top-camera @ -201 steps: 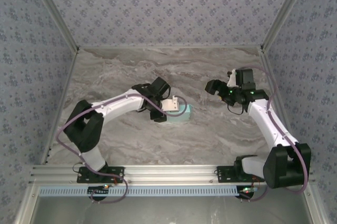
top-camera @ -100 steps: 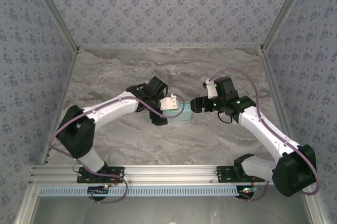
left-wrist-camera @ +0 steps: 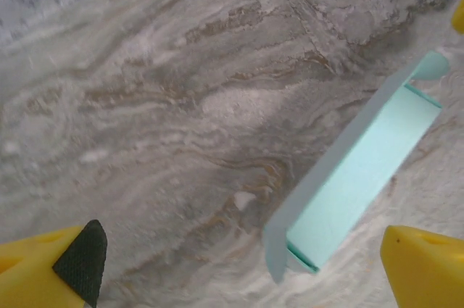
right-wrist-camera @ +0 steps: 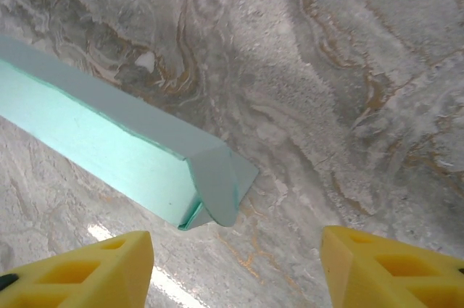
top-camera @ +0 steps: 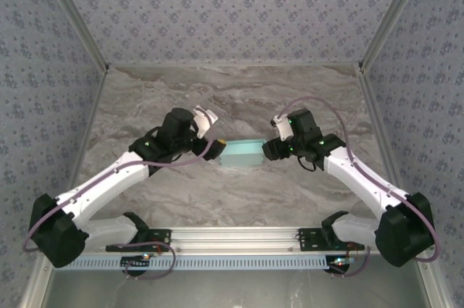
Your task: Fold the paper box
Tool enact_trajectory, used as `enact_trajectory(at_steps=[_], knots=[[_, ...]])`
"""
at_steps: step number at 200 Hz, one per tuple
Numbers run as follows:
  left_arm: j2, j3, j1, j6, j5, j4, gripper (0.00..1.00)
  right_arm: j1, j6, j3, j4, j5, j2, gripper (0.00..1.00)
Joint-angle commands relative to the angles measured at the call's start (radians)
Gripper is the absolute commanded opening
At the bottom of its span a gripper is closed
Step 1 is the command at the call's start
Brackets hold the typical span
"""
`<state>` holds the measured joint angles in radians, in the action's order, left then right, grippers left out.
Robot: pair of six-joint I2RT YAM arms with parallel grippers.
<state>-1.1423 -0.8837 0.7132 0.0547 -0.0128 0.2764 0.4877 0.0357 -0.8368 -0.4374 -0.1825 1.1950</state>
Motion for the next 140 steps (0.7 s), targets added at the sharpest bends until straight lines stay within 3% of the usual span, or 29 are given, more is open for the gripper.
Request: enact_trajectory(at_steps=[1, 13, 33, 46, 61, 74, 90, 102, 140], knots=[[0.076, 0.092, 0.0, -0.225, -0.046, -0.09, 0.99, 0.012, -0.016, -0.033, -0.003, -0.019, 0.019, 0.62], [0.114, 0.176, 0.002, -0.291, -0.017, -0.198, 0.99, 0.012, -0.006, -0.039, 0.01, -0.021, 0.037, 0.58], [0.129, 0.297, 0.014, -0.255, -0.027, -0.408, 0.99, 0.009, 0.019, -0.065, 0.013, -0.039, 0.077, 0.54], [0.094, 0.28, 0.014, -0.24, 0.016, -0.404, 0.99, 0.002, 0.025, -0.092, -0.006, -0.078, 0.103, 0.5], [0.049, 0.24, 0.018, -0.152, -0.069, -0.369, 0.98, 0.003, 0.031, -0.112, -0.026, -0.102, 0.112, 0.49], [0.022, 0.235, 0.029, -0.095, -0.13, -0.375, 0.9, 0.001, 0.037, -0.127, -0.041, -0.109, 0.113, 0.48], [-0.019, 0.196, 0.033, -0.095, -0.11, -0.322, 0.67, 0.001, 0.045, -0.14, -0.056, -0.106, 0.115, 0.44], [-0.046, 0.165, 0.036, -0.095, -0.097, -0.279, 0.56, 0.0, 0.059, -0.145, -0.065, -0.1, 0.116, 0.42], [-0.056, 0.146, 0.065, -0.1, -0.062, -0.26, 0.43, 0.003, 0.092, -0.153, -0.08, -0.097, 0.124, 0.36]])
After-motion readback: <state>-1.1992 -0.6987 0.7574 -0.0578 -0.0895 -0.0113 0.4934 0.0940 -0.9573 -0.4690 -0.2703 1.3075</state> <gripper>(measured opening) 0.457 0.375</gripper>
